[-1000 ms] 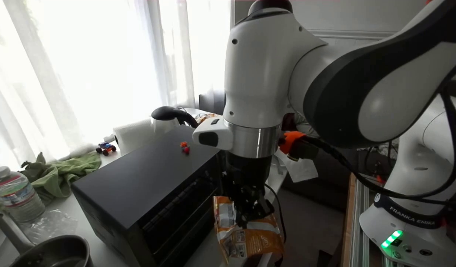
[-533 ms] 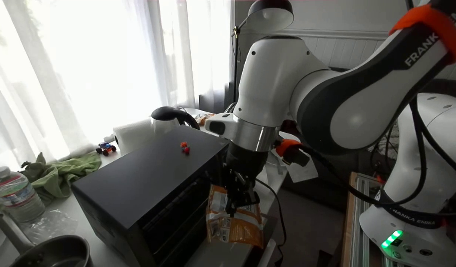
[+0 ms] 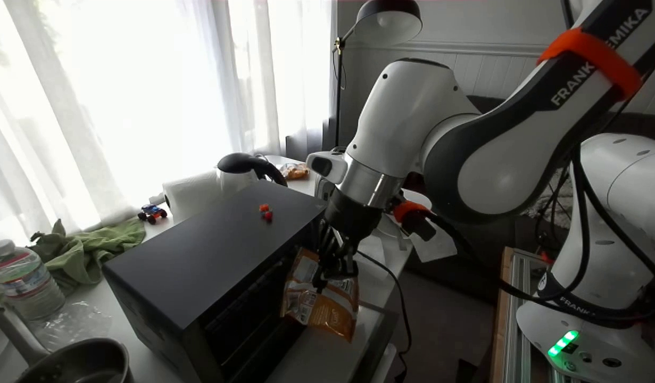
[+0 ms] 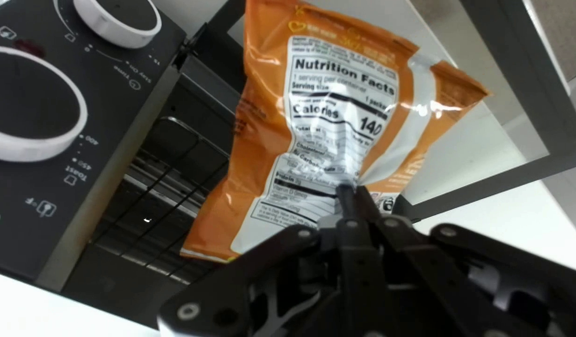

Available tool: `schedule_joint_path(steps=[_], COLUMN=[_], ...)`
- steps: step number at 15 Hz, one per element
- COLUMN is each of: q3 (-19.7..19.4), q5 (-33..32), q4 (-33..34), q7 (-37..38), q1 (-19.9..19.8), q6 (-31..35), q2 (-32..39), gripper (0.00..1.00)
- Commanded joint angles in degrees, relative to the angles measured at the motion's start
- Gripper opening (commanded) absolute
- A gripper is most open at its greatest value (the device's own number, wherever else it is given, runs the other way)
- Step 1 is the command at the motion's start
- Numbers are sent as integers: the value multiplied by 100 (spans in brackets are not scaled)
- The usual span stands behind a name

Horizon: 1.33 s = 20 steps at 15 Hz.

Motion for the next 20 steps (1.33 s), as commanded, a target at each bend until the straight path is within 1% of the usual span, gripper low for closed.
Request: schedule_joint_path(steps=[1, 2, 4, 5, 7, 9, 15, 20], q3=[-269, -261, -347, -470, -627, -747, -1053, -1271], q5=[371, 593, 840, 1176, 1651, 1988, 2832, 3205], q4=[-128, -97, -55, -11, 35, 61, 99, 196], q7=[-7, -134, -144, -265, -439, -571, -926, -1265], q1=[293, 309, 410, 586, 809, 948, 1226, 1275], q6=[405, 440, 531, 575, 604, 574, 657, 587], q2=[-89, -72, -17, 15, 42, 60, 118, 224], gripper=[0, 0, 0, 0, 0, 0, 0, 0])
